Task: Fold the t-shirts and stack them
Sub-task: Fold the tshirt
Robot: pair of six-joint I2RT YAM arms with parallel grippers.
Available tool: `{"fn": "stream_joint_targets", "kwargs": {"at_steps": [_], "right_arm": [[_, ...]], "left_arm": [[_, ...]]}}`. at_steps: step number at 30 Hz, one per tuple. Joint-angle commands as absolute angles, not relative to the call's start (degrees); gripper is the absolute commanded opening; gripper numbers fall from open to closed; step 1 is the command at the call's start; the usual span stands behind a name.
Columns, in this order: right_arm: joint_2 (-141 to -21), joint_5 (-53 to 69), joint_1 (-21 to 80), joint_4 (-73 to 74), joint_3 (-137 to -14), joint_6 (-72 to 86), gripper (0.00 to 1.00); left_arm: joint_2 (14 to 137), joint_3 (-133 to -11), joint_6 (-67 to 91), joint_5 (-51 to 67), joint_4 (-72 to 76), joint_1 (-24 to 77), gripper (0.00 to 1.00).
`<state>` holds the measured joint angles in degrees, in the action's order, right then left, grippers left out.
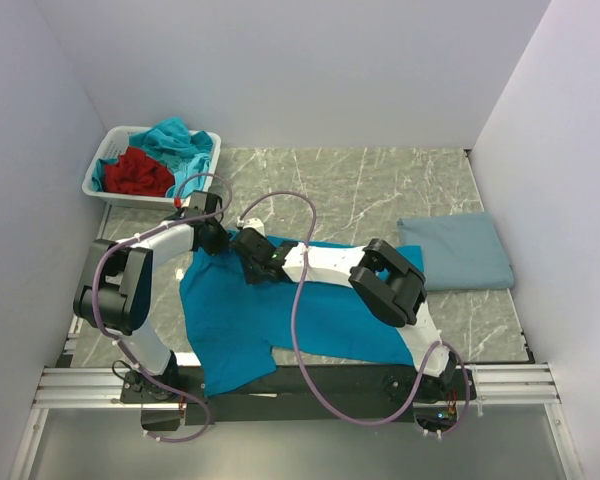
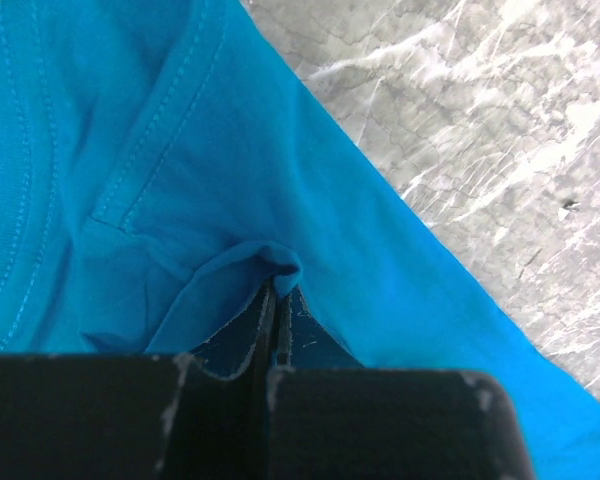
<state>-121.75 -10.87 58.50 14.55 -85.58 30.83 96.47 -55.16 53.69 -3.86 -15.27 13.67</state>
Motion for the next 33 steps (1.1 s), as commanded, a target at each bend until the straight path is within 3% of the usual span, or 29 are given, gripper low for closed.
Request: {"fn": "stream_joint_targets", "kwargs": {"at_steps": [1,5,13,33], "right_arm": [[-120.68,-14.15,59.59,16.87,-87.45,31.46,0.07],[-118.39,-14.15,59.68,17.93,-87.45,31.03,0.0],[-112.42,-13.55,59.68,20.21,-85.7,29.71,0.0],[-105.3,-5.8,59.68,21.09,-78.05,26.54,0.0]], "left_arm": [[94.22,-54.58,53.17,-3.69,-14.59,13.45,0.01],[92.99,-54.67,53.26,-3.43,-14.76,13.36,0.01],[86.76,-53.44,53.87,-4.75,-16.87,13.45,0.01],[65.05,-36.3,60.82,-3.61,-26.01,13.71,0.01]]}}
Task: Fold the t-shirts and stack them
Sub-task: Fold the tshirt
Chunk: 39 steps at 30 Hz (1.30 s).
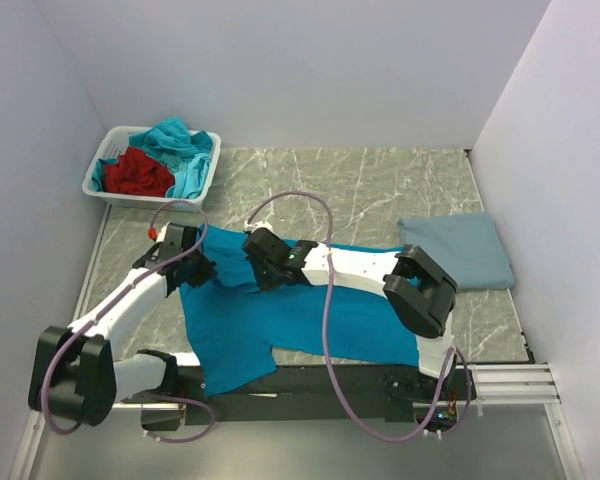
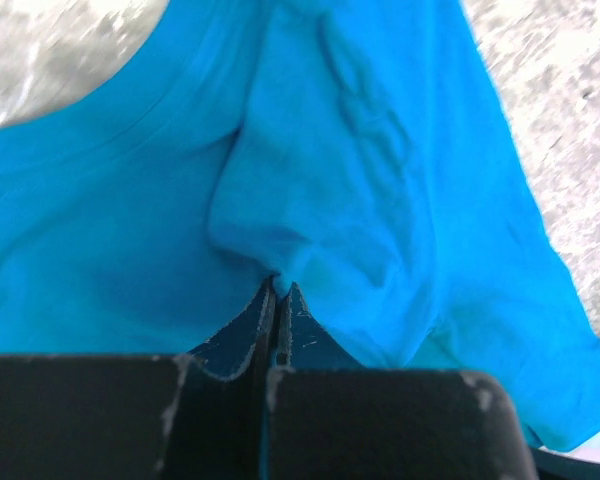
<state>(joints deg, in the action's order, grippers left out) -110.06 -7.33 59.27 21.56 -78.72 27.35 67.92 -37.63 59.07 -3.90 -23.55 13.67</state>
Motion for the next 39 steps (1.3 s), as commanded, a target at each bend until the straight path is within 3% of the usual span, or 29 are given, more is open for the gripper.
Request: {"fn": "stream_joint_targets", "kwargs": {"at_steps": [1,11,15,17,18,19,21,22,25,26,33,39], "right_arm": [[-105.03,-5.37,59.68,21.01,-77.26,26.46,0.0],[-102.3,-2.46,59.68,19.16,-72.6,26.89,0.01],[-102.39,-0.89,59.68,18.29,-71.11,27.16,0.07],[-102.04,-0.18,59.68,17.5,-69.88,27.42,0.2],[-101.87,-0.18,59.59,16.71,-69.35,27.33,0.3],[-101.52,-0.18,59.68,16.7,-68.74,27.68,0.47],[-100.11,-0.18,59.68,16.7,-68.12,28.12,0.57],[-99.5,-1.13,59.59,16.96,-67.68,28.56,0.74],[-96.6,-3.51,59.59,18.63,-67.06,29.09,0.85],[-95.03,-5.43,59.15,19.24,-66.97,29.35,0.86],[-87.81,-7.21,51.18,20.66,-62.41,31.46,0.89],[-84.55,-6.15,39.3,20.92,-56.43,32.43,0.9]], "left_arm": [[63.73,-35.95,60.99,-3.43,-26.45,13.8,0.01],[59.24,-31.91,62.05,-3.69,-30.58,14.41,0.01],[58.45,-30.85,61.96,-3.43,-31.73,14.68,0.06],[57.92,-30.24,61.88,-3.43,-32.87,14.85,0.12],[57.83,-30.06,61.96,-3.34,-33.31,14.94,0.16],[57.48,-29.88,61.7,-2.9,-33.66,14.94,0.22],[57.04,-30.14,61.79,-2.73,-35.33,15.03,0.41],[56.17,-30.93,61.27,-2.55,-35.77,15.12,0.48],[54.41,-33.04,60.74,-3.95,-38.49,15.29,0.75],[53.45,-34.87,60.38,-5.0,-38.93,15.29,0.97],[57.56,-42.27,57.13,-5.02,-31.23,15.29,0.99],[71.52,-48.59,54.23,-0.7,-20.93,15.47,0.99]]}}
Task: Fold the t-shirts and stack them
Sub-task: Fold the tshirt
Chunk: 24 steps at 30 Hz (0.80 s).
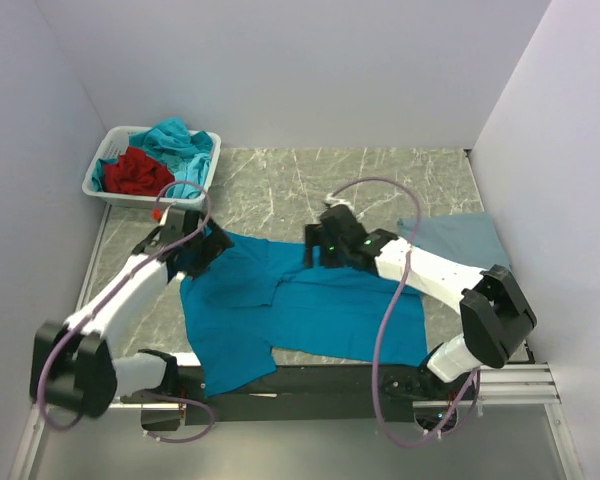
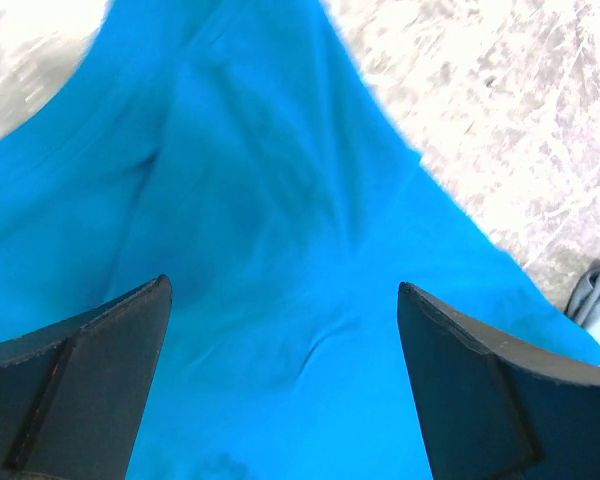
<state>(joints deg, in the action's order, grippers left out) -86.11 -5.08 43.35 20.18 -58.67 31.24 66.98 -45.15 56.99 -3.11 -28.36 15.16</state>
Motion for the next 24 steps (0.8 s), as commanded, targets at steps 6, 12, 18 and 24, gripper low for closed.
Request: {"fn": "stream_joint_targets", "kwargs": {"at_steps": [6,12,18,24], "right_arm": [[-86.39,-5.01,28.66,19.6,-52.83,31.99,0.9],[-93.07,-2.73,22.68,17.93,-54.13,30.76,0.9],[-100.01,-1.94,21.18,18.28,-59.22,29.27,0.89],[-104.41,-1.41,21.18,19.25,-63.71,27.95,0.89]], "left_arm": [[85.77,-55.1,53.0,-0.97,-14.78,15.82,0.99],[95.61,-60.11,52.47,-7.02,-15.47,15.91,0.99],[101.86,-64.07,51.85,-12.38,-18.54,15.56,0.99],[105.37,-66.71,52.29,-13.27,-20.21,14.15,0.99]]}}
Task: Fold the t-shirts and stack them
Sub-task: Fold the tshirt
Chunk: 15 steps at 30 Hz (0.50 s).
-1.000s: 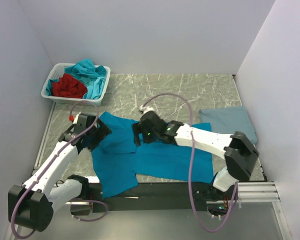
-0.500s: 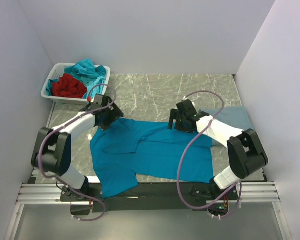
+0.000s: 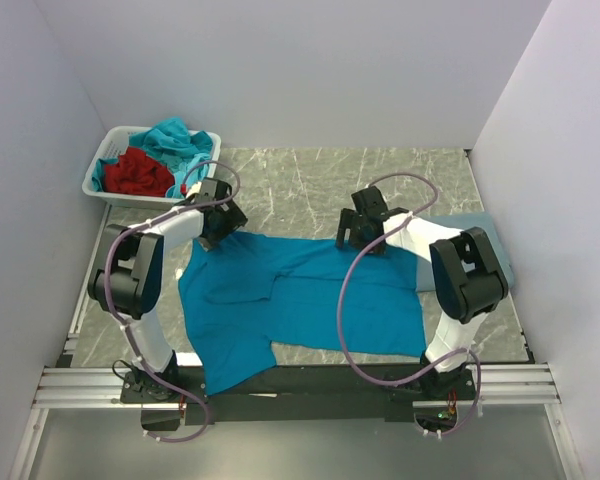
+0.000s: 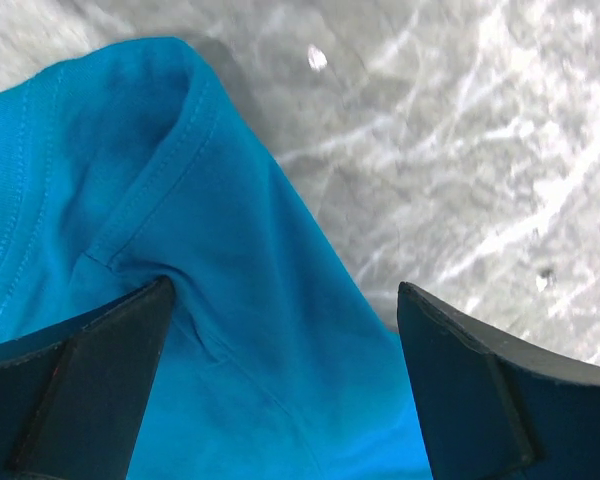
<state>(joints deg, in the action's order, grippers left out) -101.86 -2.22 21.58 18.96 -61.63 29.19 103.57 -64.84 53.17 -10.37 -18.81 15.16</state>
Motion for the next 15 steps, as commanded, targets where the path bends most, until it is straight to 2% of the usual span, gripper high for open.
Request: {"fn": "stream_joint_targets", "kwargs": {"at_steps": [1,15], "right_arm": [[-105.28,-1.32,21.18,19.34,-64.24,27.95,0.89],[-111.71,-0.62,18.81,22.24,-73.21,24.96,0.89]], "left_arm": [[105.9,-67.67,52.21,-13.79,-20.48,13.8,0.99],[114.34,-77.78,52.29,-15.9,-24.69,11.95,0.99]]}}
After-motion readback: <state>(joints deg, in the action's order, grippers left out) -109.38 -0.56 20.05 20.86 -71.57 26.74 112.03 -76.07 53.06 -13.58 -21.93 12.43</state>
